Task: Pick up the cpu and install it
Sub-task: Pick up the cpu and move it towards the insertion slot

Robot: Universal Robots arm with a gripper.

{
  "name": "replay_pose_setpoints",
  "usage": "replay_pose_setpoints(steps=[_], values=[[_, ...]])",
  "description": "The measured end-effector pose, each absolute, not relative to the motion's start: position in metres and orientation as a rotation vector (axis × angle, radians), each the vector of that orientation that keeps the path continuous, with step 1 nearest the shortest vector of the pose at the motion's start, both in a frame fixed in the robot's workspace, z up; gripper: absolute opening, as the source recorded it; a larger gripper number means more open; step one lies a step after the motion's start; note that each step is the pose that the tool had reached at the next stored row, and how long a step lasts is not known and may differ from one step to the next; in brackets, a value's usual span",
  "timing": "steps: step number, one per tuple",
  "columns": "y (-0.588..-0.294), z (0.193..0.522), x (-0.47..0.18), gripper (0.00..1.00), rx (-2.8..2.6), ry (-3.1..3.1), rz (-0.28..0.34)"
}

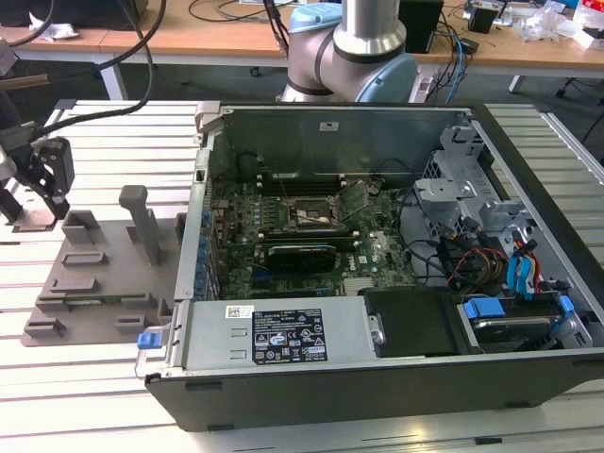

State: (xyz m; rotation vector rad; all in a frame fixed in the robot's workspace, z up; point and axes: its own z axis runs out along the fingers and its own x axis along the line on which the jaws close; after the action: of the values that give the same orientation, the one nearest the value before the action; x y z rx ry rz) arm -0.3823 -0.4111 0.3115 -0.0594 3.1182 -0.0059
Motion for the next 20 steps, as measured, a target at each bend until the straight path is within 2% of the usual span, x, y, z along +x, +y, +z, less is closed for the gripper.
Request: replay_pose_setpoints(steps=[20], values=[[-0.411,0.342,-0.382,0.55,-0.059,3.118,-0.006]])
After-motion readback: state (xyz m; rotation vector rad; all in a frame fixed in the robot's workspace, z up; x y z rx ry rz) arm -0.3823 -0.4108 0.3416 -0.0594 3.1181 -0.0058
